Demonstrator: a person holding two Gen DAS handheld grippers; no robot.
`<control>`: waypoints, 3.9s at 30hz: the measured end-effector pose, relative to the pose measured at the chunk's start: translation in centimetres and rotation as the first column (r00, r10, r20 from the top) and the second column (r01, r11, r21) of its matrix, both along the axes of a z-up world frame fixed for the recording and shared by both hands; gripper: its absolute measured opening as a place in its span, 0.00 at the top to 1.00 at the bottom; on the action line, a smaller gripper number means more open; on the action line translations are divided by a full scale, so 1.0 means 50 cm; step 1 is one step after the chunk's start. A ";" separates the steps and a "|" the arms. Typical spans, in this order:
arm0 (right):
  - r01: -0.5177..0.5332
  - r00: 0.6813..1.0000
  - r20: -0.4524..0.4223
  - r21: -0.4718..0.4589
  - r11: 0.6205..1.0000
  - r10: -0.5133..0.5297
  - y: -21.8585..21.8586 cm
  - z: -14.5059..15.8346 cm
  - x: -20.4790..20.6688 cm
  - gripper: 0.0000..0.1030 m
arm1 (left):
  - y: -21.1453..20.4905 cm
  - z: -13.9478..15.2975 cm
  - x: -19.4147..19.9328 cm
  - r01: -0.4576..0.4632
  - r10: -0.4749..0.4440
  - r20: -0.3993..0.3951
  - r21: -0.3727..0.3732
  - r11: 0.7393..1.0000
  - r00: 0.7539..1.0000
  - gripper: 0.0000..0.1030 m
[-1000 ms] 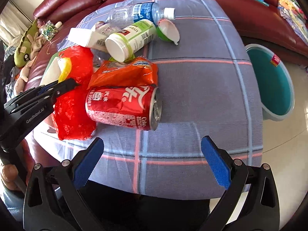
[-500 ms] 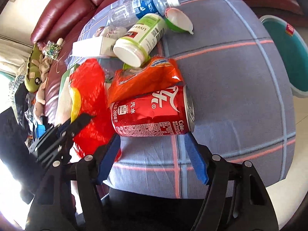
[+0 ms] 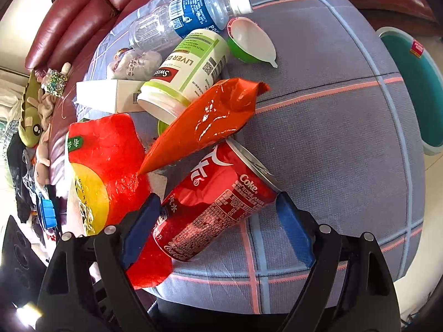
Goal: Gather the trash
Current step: 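Lift the snack bag with the left gripper while the right gripper grasps the red Coke can, then carry the Coke can into the teal bin and open the right gripper while the left carries the bag over, then open the left gripper to drop the snack bag into the teal bin, then move the left gripper to the white Swisse bottle and close on it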
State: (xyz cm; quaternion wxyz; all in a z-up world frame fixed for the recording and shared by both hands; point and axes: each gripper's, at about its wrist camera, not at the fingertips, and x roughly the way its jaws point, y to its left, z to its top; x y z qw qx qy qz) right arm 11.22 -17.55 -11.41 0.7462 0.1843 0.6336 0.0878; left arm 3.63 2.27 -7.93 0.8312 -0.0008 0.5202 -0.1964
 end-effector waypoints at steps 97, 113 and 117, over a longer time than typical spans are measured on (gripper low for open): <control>0.302 0.952 0.113 -0.225 0.926 -0.283 -0.702 0.060 0.058 0.10 | -0.631 0.036 0.273 0.273 -0.273 0.059 0.008 0.962 0.960 0.05; 0.187 0.977 0.148 -0.248 0.951 -0.153 -0.504 0.122 0.012 0.10 | -0.395 0.085 0.211 0.148 -0.153 0.126 0.046 0.988 0.980 0.04; 0.138 0.984 0.143 -0.254 0.957 -0.104 -0.444 0.116 0.015 0.10 | -0.313 0.081 0.218 0.091 -0.102 0.130 0.093 0.992 0.986 0.04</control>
